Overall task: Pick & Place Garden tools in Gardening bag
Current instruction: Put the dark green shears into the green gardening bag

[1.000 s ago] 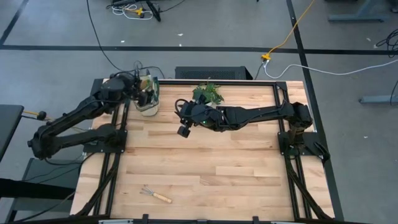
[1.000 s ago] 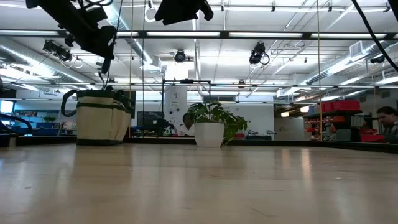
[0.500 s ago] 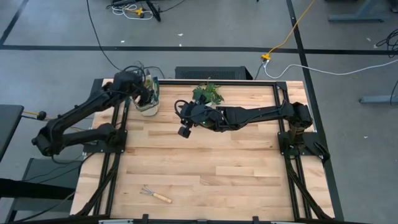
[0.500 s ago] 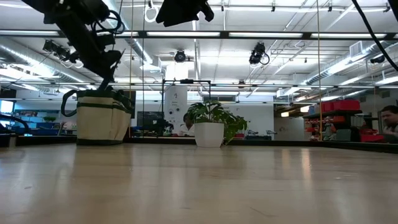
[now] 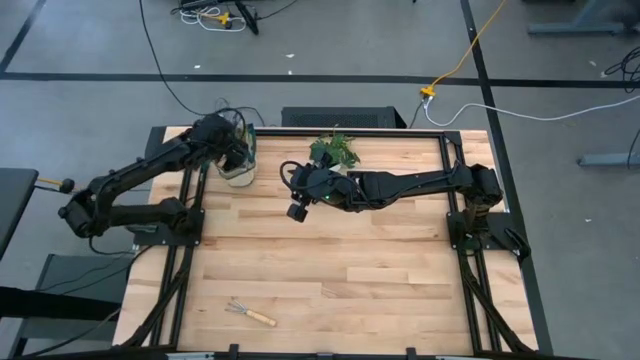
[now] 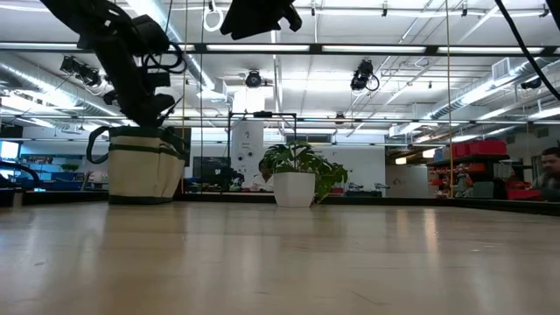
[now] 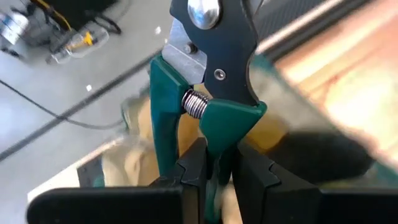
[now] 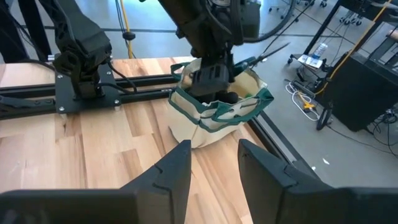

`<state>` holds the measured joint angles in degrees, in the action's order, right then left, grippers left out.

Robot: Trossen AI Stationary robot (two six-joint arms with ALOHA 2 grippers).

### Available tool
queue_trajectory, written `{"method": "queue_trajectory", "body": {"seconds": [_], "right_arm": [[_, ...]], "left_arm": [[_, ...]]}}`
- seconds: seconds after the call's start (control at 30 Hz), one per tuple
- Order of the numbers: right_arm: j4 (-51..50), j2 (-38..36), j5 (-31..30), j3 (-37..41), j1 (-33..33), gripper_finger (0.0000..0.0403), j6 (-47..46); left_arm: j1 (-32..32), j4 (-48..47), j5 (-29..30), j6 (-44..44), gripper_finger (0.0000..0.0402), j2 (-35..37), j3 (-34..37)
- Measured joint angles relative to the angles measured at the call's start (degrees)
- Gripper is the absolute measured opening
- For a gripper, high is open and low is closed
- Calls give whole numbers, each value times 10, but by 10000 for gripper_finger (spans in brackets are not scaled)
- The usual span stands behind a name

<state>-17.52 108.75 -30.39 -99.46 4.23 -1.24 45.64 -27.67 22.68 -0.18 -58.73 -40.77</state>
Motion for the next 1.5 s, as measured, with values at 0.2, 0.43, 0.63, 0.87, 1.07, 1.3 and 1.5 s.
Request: {"method": "queue_trajectory", "body": {"seconds": [0.2, 0.43, 0.63, 0.87, 1.07, 1.3, 1.5], "right_arm": [[-8, 0, 0, 0, 0, 132, -9], [-8, 0, -1, 0, 0, 132, -11], [-8, 0, 0, 0, 0, 132, -11], [-8, 0, -1, 0, 0, 132, -11], [-8, 0, -1, 0, 0, 132, -11], [-8, 0, -1, 0, 0, 132, -11], [-8, 0, -2, 0, 0, 132, -11]], "left_arm": [[1, -44, -8, -19, 58, -11, 0], [12, -59, -46, -39, 58, -8, 0], [32, -89, -51, -37, 58, -8, 0], [61, -94, -83, -36, 58, -8, 0], [67, -82, -104, -37, 58, -9, 0], [66, -65, -144, -55, 118, -9, 0], [67, -64, -142, -56, 128, -9, 0]]}}
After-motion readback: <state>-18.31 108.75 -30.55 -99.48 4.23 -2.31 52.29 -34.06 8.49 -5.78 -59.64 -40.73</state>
